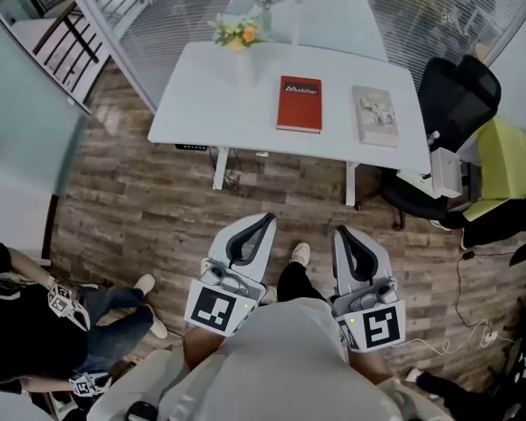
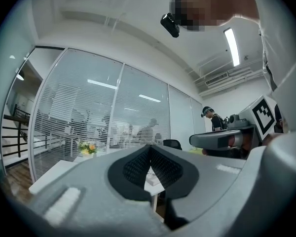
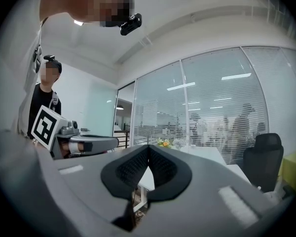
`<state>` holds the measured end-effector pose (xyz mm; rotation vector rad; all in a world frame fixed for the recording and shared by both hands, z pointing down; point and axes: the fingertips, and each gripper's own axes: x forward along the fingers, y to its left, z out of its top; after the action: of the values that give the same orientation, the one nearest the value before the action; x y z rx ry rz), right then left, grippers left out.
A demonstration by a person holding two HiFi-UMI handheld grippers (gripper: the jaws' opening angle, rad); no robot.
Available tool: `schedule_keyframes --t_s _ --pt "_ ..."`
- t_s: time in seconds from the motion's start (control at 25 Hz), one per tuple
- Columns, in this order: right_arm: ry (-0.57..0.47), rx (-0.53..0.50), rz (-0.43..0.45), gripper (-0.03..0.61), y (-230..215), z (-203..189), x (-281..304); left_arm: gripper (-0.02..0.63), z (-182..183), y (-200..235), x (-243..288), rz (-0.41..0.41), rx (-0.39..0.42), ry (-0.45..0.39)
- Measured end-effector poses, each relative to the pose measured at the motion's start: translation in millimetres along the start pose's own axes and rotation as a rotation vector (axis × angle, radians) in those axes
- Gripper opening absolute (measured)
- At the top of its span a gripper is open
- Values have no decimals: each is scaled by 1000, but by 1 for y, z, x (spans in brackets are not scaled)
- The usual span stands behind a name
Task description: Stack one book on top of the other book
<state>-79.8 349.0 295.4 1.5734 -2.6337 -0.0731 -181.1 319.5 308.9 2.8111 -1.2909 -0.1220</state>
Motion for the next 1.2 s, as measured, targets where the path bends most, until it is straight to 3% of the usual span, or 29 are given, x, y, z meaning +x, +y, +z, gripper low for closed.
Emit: schedule_keyframes --t_s 0.76,1.2 --pt "-5 15 5 6 -186 -5 80 -2 3 14 203 19 27 1" --pt "12 30 29 6 -226 -17 100 -2 -8 15 248 25 27 32"
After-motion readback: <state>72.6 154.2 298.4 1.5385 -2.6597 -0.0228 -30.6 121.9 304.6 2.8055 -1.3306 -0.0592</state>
